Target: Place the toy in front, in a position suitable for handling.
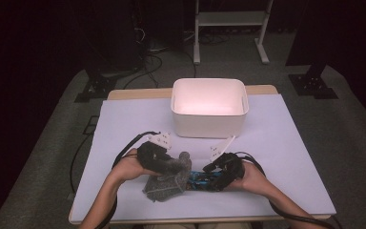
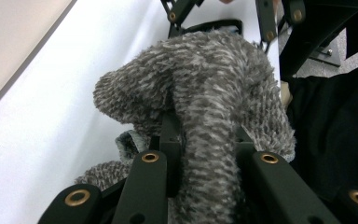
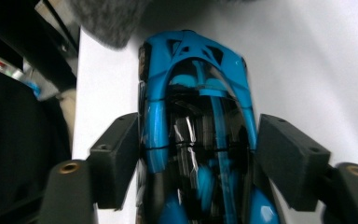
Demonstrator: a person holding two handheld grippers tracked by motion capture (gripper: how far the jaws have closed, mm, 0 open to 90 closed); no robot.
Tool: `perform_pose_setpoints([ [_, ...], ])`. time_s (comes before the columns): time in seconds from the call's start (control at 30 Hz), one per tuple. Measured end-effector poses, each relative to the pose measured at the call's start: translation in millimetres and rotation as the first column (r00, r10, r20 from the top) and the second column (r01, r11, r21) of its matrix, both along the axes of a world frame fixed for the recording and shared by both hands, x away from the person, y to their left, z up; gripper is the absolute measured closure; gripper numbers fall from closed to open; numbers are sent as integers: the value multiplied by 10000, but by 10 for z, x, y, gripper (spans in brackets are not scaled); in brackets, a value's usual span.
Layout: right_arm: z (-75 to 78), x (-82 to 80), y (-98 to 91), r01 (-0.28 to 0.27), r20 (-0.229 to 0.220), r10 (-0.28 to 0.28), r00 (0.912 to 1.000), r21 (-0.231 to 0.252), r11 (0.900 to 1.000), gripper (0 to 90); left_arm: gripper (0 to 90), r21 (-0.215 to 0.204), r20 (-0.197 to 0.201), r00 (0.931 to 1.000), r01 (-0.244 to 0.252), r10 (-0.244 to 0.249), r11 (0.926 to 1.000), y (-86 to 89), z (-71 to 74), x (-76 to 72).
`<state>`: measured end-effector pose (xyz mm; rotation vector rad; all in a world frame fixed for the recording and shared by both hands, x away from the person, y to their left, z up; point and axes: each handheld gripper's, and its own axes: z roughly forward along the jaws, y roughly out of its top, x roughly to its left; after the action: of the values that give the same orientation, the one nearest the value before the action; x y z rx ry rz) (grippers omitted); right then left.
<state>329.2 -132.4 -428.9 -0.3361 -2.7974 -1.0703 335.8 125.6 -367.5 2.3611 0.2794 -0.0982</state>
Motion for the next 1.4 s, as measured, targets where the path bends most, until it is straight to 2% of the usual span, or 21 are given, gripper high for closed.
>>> perform_pose_setpoints([
  [0.03, -9, -43, 12, -96, 405, 95, 9991, 15, 10000, 309, 745, 21, -14, 10000, 14, -14, 10000, -4, -7, -2],
  [0.07, -7, -69, 25, -99, 541, 99, 9985, -1, 10000, 319, 745, 55, -20, 10000, 44, -44, 10000, -7, -14, -4],
  [0.1, -6, -81, 34, -134, 464, 133, 9988, 10, 9999, 340, 744, 49, -50, 10000, 21, -21, 10000, -13, -24, -9],
  [0.13, -3, -96, 27, -257, 551, 248, 9982, 158, 9995, 334, 744, 77, -44, 10000, 42, -41, 10000, -18, -34, -10],
  [0.17, -5, -109, 35, -106, 857, 111, 9963, -66, 9999, 273, 744, 94, -49, 10000, 71, -70, 9999, -24, -45, -11],
  [0.2, -18, -108, 39, -72, 907, 100, 9958, -317, 9995, 268, 744, 116, -58, 9999, 107, -106, 9999, -29, -54, -13],
  [0.3, -71, -118, -23, -85, 614, 91, 9981, -96, 9999, 244, 744, 115, -124, 9998, 157, -156, 9998, -54, -103, -29],
  [0.4, -98, -141, -133, 5, 576, -20, 9983, 260, 9997, 221, 744, 219, -222, 9994, 253, -248, 9994, -100, -169, -41],
  [0.57, -126, -192, -322, 117, 741, -137, 9972, 268, 9996, 198, 744, 409, -338, 9981, 528, -514, 9978, -208, -259, -42],
  [0.7, -141, -201, -376, 84, 722, -95, 9973, 165, 9998, 183, 741, 519, -392, 9971, 675, -655, 9964, -274, -302, -31],
  [0.83, -228, -189, -310, 34, 744, -13, 9972, -283, 9996, 161, 740, 527, -402, 9968, 715, -694, 9960, -307, -305, -25],
  [0.9, -234, -191, -278, 5, 856, 12, 9963, -198, 9998, 165, 740, 584, -404, 9964, 772, -749, 9953, -322, -296, -24],
  [0.93, -236, -189, -266, 3, 871, 11, 9962, -165, 9999, 179, 740, 568, -389, 9964, 773, -752, 9954, -330, -295, -26],
  [0.97, -235, -193, -261, -3, 1060, 23, 9944, -190, 9998, 233, 740, 575, -376, 9963, 800, -779, 9951, -333, -292, -26],
  [1.07, -226, -210, -223, -360, 1441, 394, 9888, -265, 9990, 235, 740, 609, -378, 9963, 793, -771, 9950, -319, -285, -23],
  [1.23, -180, -169, -100, -1115, 1793, 1225, 9761, -701, 9913, 240, 741, 522, -338, 9970, 720, -703, 9960, -289, -261, -36],
  [1.3, -177, -151, -59, -1310, 1896, 1427, 9714, -729, 9887, 240, 740, 538, -304, 9969, 744, -729, 9958, -295, -253, -35],
  [1.37, -183, -134, -46, -1399, 1894, 1500, 9704, -657, 9880, 239, 741, 659, -300, 9965, 798, -780, 9946, -322, -254, -28],
  [1.4, -194, -121, -52, -1377, 1769, 1445, 9736, -501, 9892, 238, 741, 713, -307, 9962, 837, -817, 9939, -344, -262, -22],
])
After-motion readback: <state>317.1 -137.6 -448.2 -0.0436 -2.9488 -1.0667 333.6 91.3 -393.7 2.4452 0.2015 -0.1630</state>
